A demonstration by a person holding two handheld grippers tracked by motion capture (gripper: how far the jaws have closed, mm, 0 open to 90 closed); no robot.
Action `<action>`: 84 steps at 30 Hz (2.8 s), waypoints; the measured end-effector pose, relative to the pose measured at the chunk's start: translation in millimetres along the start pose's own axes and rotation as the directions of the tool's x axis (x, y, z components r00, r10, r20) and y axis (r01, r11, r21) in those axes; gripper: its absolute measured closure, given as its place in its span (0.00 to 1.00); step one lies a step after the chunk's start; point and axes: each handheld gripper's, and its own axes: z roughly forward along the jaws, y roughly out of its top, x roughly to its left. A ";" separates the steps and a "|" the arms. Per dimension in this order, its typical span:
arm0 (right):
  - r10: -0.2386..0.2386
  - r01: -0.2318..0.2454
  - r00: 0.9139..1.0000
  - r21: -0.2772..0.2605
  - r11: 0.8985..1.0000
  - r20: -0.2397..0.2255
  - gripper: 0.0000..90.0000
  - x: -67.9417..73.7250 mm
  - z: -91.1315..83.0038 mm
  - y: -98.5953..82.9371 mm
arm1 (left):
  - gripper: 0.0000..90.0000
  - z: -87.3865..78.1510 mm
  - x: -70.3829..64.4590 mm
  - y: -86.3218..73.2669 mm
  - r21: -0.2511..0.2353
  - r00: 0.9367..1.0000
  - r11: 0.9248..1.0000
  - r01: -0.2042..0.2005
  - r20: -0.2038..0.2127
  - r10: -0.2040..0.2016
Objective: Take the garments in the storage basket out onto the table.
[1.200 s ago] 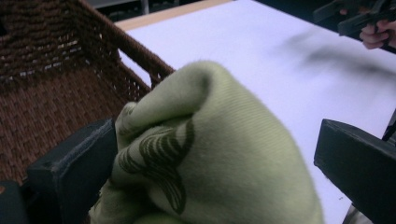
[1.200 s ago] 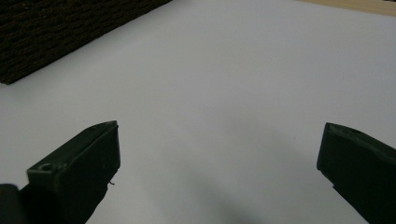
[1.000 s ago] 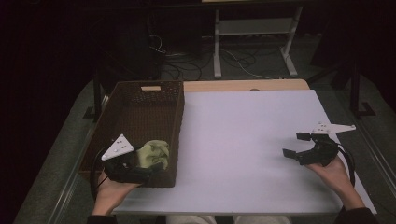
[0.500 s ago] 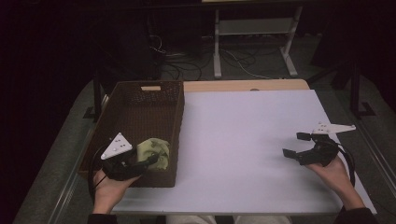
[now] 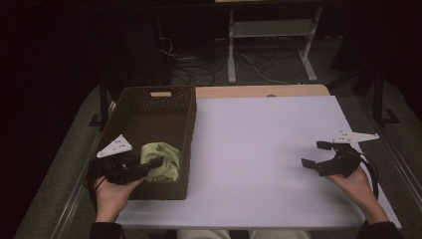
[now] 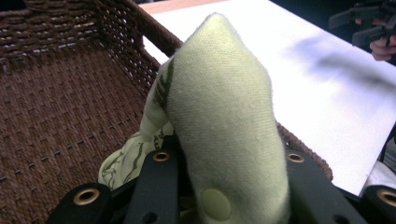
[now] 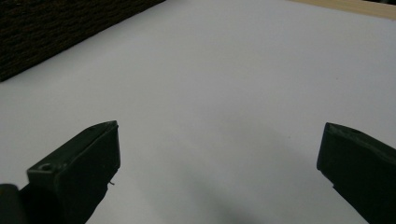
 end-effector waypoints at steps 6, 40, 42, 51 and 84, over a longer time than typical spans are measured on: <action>-0.004 0.004 1.000 0.001 1.000 0.002 0.00 0.2 0.2 0.0 | 0.77 -8.9 2.2 10.1 -0.004 1.000 1.000 -0.008 -0.014 0.008; 0.004 -0.004 1.000 -0.003 1.000 0.001 0.00 -0.1 -0.1 -1.1 | 0.77 -53.9 9.6 96.3 -0.008 0.995 0.996 -0.088 -0.054 0.087; 0.003 -0.003 1.000 -0.004 1.000 0.001 0.00 0.0 -0.1 -1.1 | 0.77 -56.1 9.7 99.5 -0.007 0.994 0.996 -0.092 -0.054 0.092; -0.004 0.005 1.000 -0.022 1.000 0.021 0.00 -0.2 -1.8 -0.5 | 0.77 -61.7 12.4 112.0 0.001 0.994 0.995 -0.096 -0.042 0.096; -0.004 0.004 1.000 -0.012 1.000 0.011 0.00 0.4 -0.8 -0.8 | 0.77 -80.4 23.9 193.3 0.079 0.991 0.988 -0.135 0.014 0.134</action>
